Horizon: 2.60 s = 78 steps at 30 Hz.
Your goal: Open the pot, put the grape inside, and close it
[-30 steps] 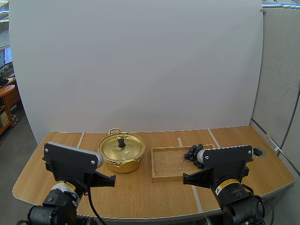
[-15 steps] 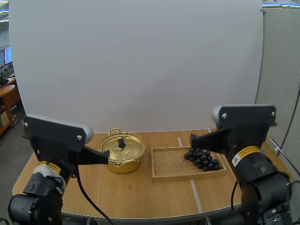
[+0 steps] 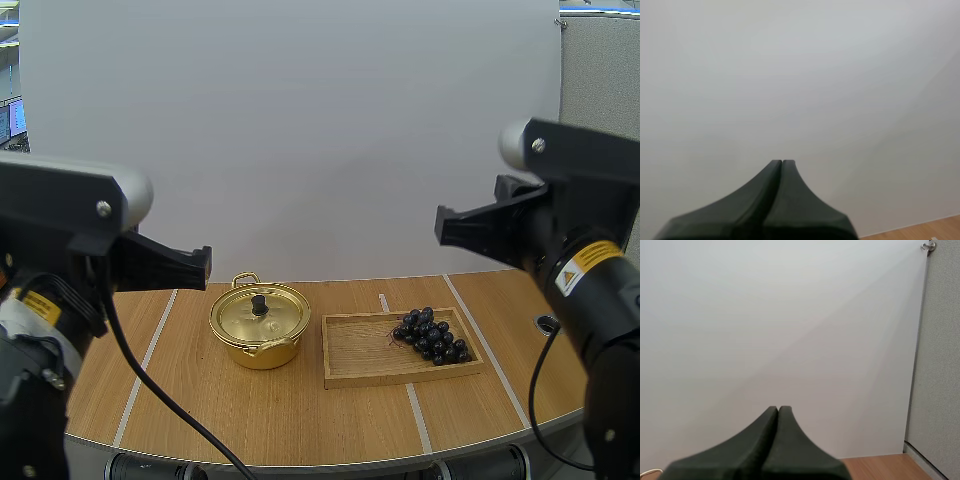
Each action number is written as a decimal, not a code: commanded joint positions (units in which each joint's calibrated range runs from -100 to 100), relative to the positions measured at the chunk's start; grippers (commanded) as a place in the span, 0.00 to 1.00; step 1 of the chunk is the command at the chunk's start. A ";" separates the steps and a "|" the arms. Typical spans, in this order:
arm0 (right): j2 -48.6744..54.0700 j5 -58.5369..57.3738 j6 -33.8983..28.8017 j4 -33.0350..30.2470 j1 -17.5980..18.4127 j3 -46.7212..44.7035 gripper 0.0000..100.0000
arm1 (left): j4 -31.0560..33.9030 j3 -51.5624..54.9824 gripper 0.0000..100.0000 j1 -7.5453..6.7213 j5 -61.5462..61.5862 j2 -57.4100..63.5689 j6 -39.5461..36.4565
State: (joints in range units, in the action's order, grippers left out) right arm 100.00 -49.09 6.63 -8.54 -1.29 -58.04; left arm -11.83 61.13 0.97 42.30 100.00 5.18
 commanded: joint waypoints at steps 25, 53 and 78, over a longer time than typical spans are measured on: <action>-18.02 -22.05 2.72 -0.09 -0.23 13.20 0.00 | -0.27 -17.32 0.00 0.11 18.05 -25.33 -0.14; -37.69 -22.09 -6.10 -0.20 -0.23 13.20 0.00 | -7.10 -18.71 0.37 0.11 18.82 -59.44 6.54; -37.69 -22.28 -6.28 -1.61 -0.23 13.20 0.00 | -6.23 -18.71 1.00 0.11 21.97 -59.32 7.24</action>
State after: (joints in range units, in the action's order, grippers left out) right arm 62.31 -71.74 0.47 -8.99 -1.29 -45.57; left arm -18.06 42.91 0.97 63.36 40.73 12.19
